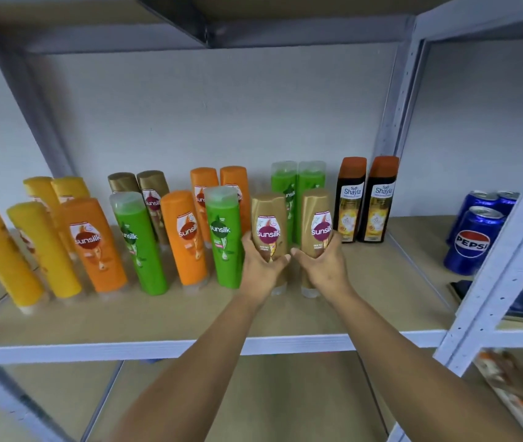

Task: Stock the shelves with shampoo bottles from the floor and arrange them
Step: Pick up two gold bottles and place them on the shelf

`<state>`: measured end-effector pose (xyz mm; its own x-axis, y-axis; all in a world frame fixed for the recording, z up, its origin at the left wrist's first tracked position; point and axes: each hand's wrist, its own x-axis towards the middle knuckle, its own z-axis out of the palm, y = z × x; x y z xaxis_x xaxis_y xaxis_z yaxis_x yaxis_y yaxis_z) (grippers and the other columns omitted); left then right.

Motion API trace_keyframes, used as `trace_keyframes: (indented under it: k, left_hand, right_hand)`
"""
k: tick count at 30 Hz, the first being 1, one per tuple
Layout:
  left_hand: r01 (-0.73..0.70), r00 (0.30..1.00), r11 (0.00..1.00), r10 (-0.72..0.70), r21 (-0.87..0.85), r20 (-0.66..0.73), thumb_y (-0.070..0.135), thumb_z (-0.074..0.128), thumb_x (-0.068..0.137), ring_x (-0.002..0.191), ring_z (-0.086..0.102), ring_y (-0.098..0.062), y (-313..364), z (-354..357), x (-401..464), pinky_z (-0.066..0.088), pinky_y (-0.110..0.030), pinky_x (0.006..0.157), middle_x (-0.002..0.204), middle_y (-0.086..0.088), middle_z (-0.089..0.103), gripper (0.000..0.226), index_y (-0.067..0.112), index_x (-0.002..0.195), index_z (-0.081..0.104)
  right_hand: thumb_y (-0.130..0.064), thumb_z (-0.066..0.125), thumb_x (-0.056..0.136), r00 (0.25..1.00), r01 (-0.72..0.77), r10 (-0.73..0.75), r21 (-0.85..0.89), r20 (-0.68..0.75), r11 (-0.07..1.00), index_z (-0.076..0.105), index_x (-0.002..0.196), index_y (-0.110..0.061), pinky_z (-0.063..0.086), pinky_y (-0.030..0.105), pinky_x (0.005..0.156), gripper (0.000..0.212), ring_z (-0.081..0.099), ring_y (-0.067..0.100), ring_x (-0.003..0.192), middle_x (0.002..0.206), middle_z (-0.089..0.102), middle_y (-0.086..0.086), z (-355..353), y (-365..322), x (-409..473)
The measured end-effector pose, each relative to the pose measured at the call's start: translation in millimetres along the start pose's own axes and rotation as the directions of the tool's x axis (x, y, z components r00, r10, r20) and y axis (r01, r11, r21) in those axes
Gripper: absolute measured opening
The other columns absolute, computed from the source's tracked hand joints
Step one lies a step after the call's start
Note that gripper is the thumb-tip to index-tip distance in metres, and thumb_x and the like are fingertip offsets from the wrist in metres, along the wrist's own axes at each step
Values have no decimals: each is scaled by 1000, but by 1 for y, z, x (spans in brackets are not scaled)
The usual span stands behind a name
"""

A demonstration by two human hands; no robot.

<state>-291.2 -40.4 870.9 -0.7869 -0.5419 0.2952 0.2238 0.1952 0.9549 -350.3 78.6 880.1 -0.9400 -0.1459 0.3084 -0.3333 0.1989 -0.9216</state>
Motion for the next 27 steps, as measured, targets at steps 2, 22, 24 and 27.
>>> trace_keyframes:
  k: [2,22,24,27]
  left_hand:
    - [-5,1000,1000,5,10,-3,1,77,73,102,57,-1,-3,2,5,44,-9,86,121,3,55,85,16,137,23]
    - [-12,999,997,14,75,-29,7,80,72,101,57,0,-14,8,23,42,-9,85,115,9,54,84,16,136,28]
    - [-11,1000,996,14,88,-28,7,80,72,98,55,7,-15,8,23,41,-3,80,110,15,54,81,18,134,30]
    - [-13,1000,995,15,99,-24,7,80,72,97,56,4,-15,7,23,42,-3,79,110,13,54,77,20,130,31]
  right_hand:
    - [-23,84,68,1000,3,-3,20,-2,1000,37,123,-11,44,23,79,73,57,13,96,107,57,-3,0,3,4]
    - [-19,81,73,998,46,-49,95,30,994,31,132,-10,41,19,84,78,54,12,105,116,53,-2,1,19,17]
    - [-19,82,72,998,47,-50,90,31,995,31,132,-10,41,13,81,78,54,11,104,117,54,-2,1,20,17]
    - [-18,81,73,998,50,-53,77,33,996,32,132,-10,38,0,72,78,54,9,101,116,54,-3,0,22,18]
